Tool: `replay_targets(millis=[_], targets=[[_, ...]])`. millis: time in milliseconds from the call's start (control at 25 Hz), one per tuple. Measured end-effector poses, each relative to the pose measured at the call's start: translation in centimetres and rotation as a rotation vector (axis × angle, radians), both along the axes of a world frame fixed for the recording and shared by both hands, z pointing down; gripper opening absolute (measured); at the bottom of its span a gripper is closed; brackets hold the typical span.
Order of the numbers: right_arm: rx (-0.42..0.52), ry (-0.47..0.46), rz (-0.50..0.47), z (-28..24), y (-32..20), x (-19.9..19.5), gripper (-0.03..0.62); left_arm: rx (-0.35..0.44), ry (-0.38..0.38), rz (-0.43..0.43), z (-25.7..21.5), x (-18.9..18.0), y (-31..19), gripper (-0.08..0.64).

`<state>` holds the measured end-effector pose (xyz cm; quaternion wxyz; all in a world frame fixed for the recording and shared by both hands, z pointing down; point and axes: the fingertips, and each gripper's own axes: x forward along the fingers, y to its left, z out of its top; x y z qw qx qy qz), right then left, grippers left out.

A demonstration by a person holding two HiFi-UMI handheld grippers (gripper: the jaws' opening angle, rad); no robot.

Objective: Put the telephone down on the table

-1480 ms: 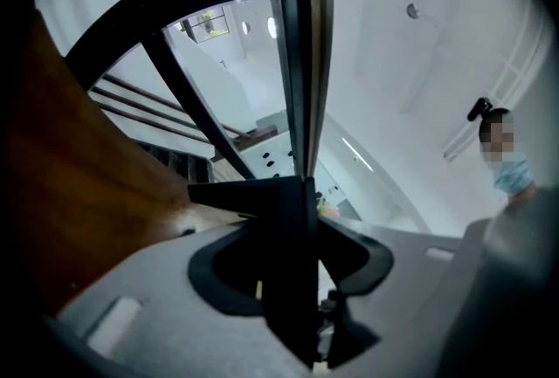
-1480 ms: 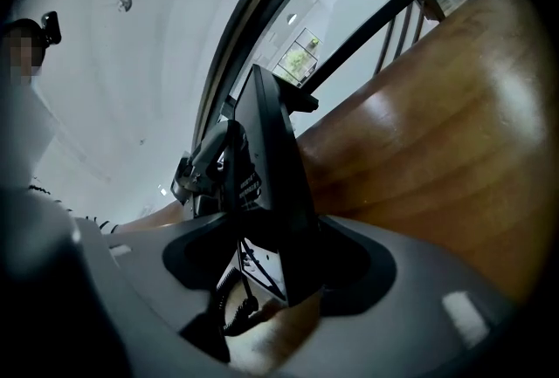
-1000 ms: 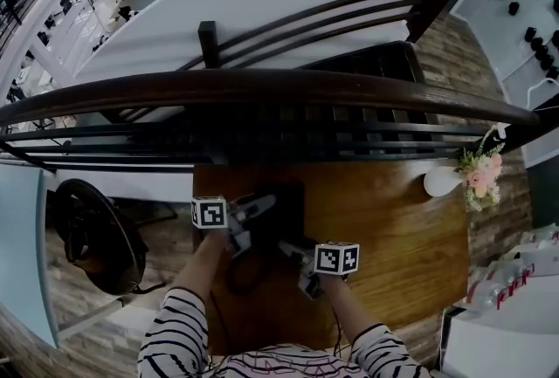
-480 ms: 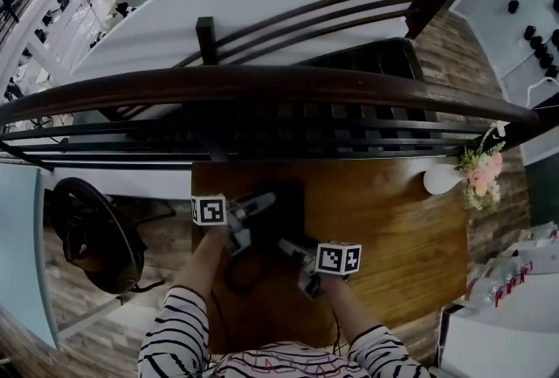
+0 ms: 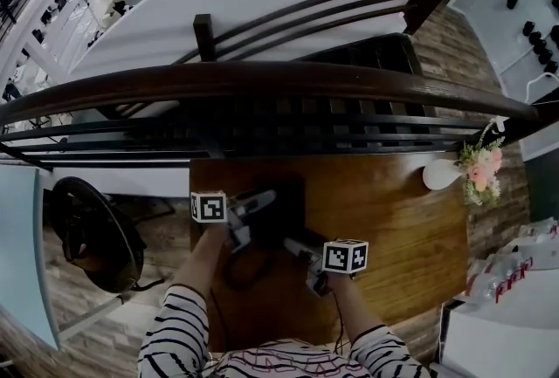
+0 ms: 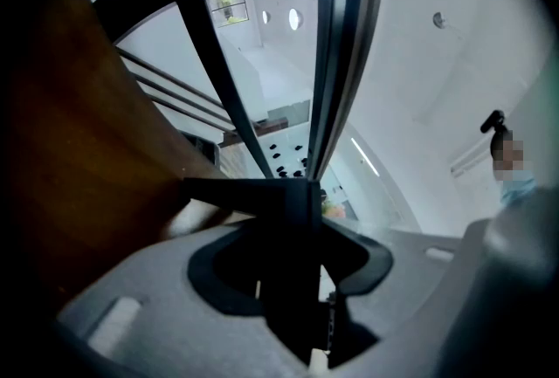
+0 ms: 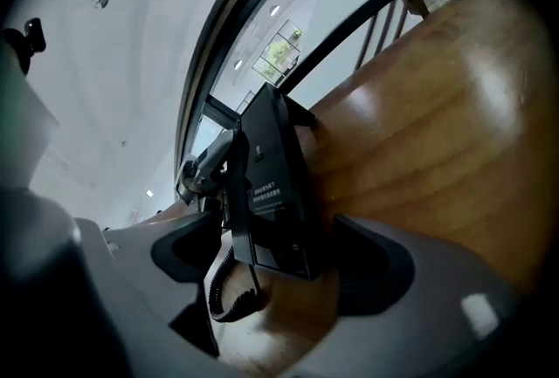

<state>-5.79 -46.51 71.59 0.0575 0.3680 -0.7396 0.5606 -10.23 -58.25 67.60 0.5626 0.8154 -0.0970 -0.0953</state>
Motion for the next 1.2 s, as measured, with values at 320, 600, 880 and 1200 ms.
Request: replay_targets(millis=[320, 600, 880, 1200], targets=[[0.008, 0.011, 0.037, 0.1, 0.7, 1.0, 0.400, 0.000, -0.044, -0.014, 0.7, -0.3, 0.2, 0.182], [0.026, 0.012, 0.048, -0.8, 1.4, 0.9, 0.400, 0.030, -0.049, -0.038, -0.5, -0.4, 0.8, 0.269], [0.060, 0.011, 0.045, -2.1, 2.7, -0.1, 0.400, 0.079, -0.121, -0.097, -1.6, -2.1, 2.5, 0.321], [0.117, 0.035, 0.065, -4.3, 6.0, -0.3, 0.384, 0.140, -0.182, -0.207, -3.7, -4.4, 5.9, 0.345]])
